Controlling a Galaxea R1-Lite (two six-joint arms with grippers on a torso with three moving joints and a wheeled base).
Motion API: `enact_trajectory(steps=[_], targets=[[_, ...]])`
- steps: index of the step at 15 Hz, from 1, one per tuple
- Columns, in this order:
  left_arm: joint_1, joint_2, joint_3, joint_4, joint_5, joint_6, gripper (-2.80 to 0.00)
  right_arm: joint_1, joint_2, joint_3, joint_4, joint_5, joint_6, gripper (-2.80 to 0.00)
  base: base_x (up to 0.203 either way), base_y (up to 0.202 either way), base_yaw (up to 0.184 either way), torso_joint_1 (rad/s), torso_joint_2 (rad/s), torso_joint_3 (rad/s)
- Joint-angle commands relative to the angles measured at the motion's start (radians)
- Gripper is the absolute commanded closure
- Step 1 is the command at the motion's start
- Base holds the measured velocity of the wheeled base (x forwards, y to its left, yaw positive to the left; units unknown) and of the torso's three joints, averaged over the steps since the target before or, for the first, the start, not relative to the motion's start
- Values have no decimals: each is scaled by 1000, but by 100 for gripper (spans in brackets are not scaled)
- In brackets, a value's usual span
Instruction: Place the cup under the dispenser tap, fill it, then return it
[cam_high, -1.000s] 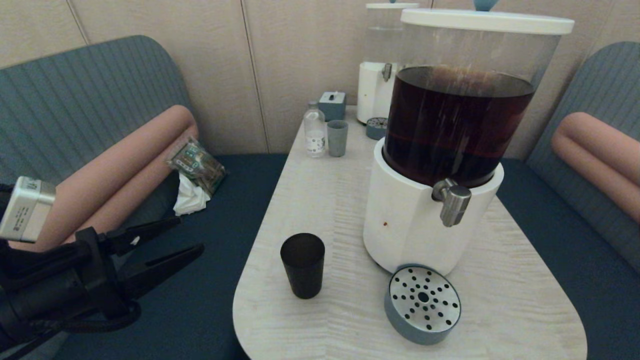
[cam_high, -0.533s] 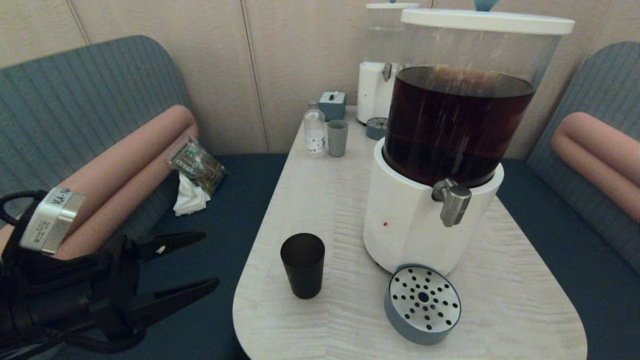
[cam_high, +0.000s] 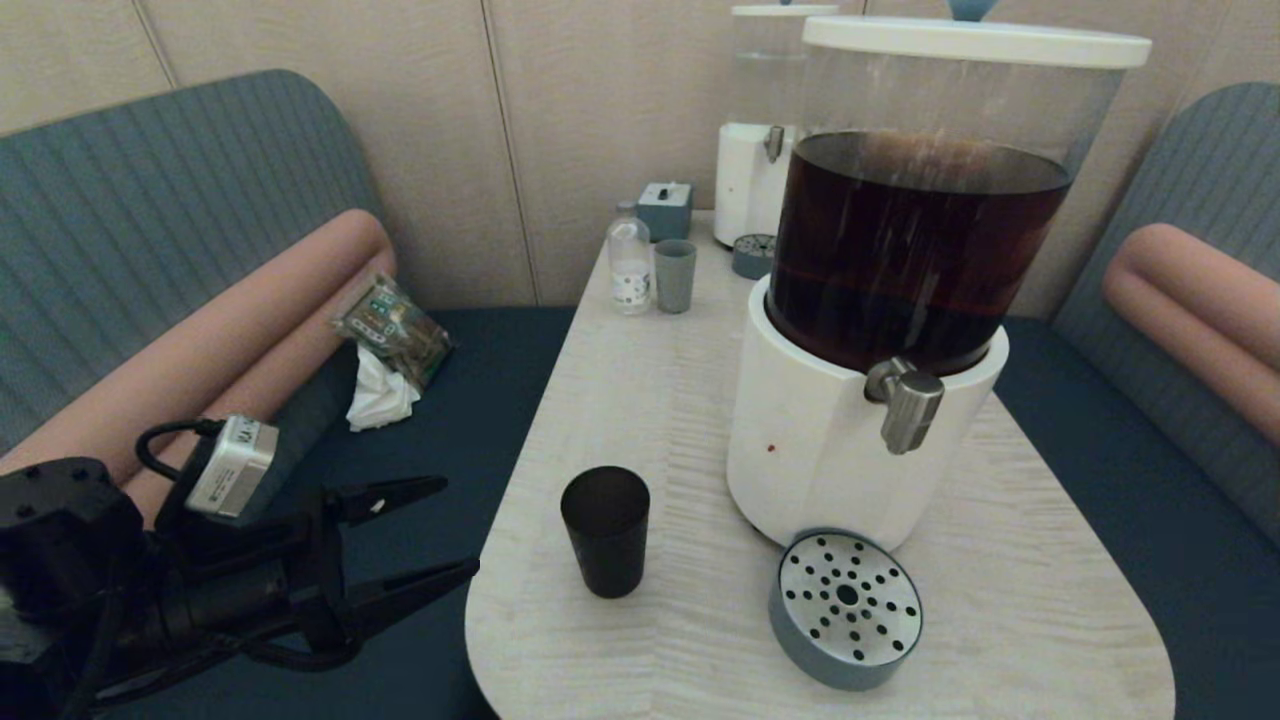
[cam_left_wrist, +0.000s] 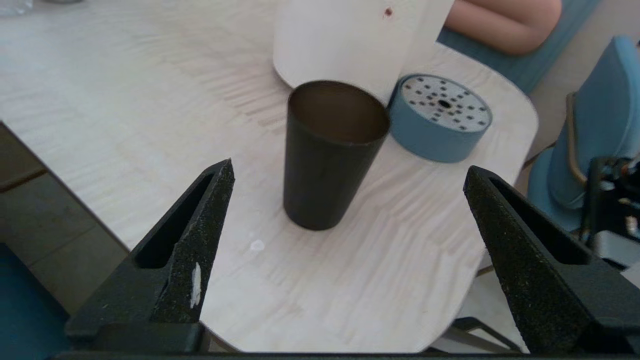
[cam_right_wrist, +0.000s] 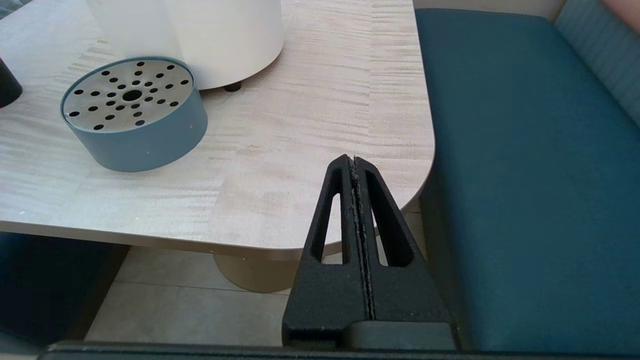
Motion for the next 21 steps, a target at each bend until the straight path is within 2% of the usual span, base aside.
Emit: enact_trajectory(steps=[1, 4, 10, 21], targets=[[-1, 58, 4, -13, -8, 23, -280, 0, 0, 0, 0, 0, 1, 0, 0, 0, 0, 0, 0, 0], [-56, 88, -12, -13, -32, 41, -280, 0, 1, 0, 0, 0, 1, 0, 0, 0, 0, 0, 0, 0], [-123, 200, -99, -13, -25, 53, -280, 0, 1, 0, 0, 0, 1, 0, 0, 0, 0, 0, 0, 0], [-147, 327, -214, -13, 0, 68, -280, 0, 0, 0, 0, 0, 1, 0, 0, 0, 0, 0, 0, 0]])
